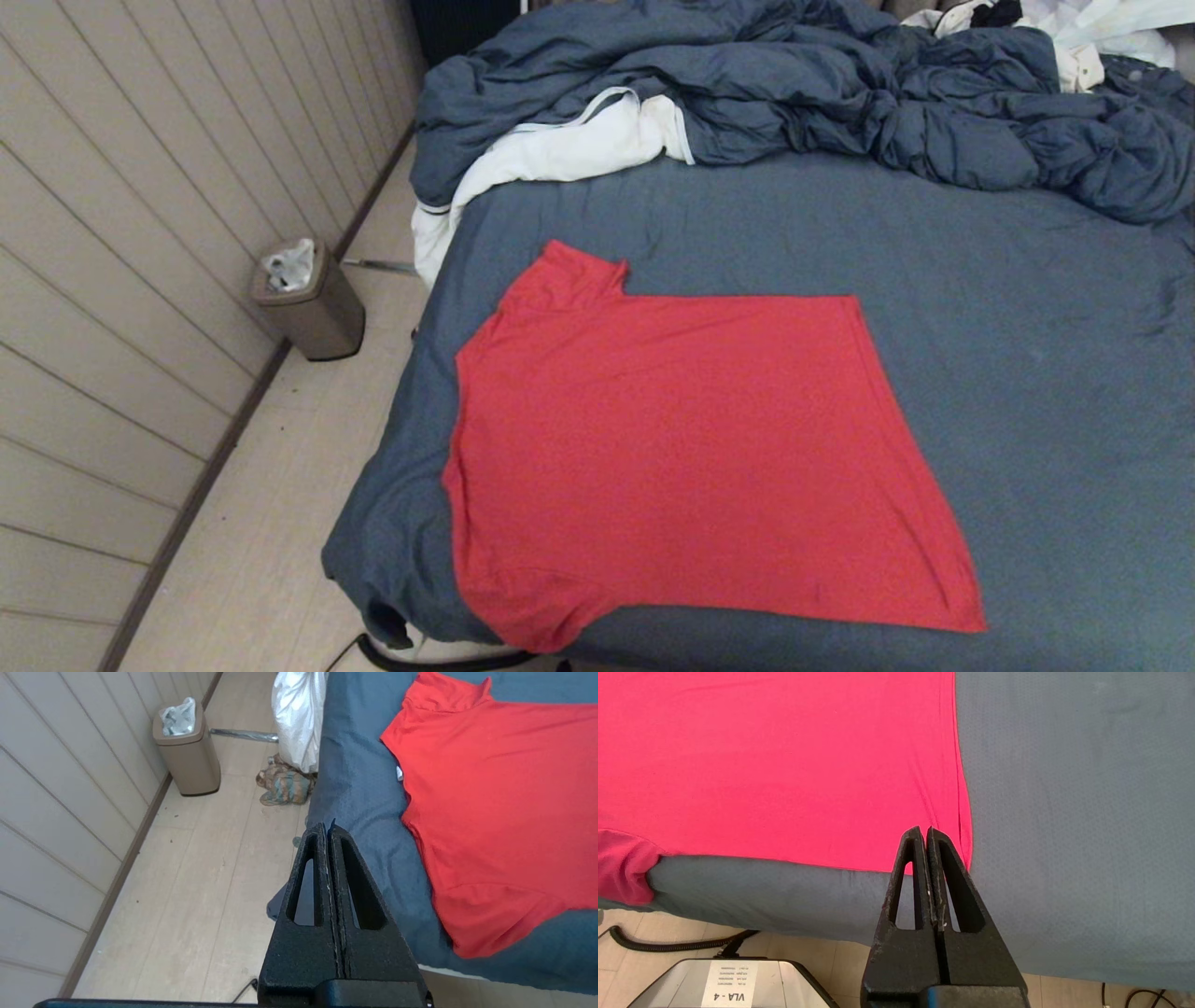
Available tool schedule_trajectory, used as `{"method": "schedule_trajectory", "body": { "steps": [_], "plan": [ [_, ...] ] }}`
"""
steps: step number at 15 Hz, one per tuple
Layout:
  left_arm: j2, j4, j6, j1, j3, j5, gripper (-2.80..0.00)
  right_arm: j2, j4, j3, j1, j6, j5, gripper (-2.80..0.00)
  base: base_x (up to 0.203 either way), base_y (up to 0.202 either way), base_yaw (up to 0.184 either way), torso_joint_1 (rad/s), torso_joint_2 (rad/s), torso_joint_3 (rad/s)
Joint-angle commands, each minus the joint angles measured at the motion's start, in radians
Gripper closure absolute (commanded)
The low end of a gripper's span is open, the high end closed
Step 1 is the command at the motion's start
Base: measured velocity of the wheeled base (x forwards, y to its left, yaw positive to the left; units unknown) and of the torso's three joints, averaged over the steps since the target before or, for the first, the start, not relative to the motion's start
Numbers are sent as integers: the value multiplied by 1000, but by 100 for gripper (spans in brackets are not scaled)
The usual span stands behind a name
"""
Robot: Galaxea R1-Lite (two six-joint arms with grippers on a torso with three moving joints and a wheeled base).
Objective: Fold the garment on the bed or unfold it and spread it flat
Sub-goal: Fold the red T-shirt
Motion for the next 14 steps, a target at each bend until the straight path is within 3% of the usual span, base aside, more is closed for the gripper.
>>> {"method": "schedule_trajectory", "body": {
  "steps": [1,14],
  "plan": [
    [0,-1,1,0,0,0,0,1,0,0,1,0,0,0,0,0,0,0,0,0],
    [0,-1,0,0,0,0,0,2,0,0,1,-2,3,0,0,0,0,0,0,0]
  ]
}}
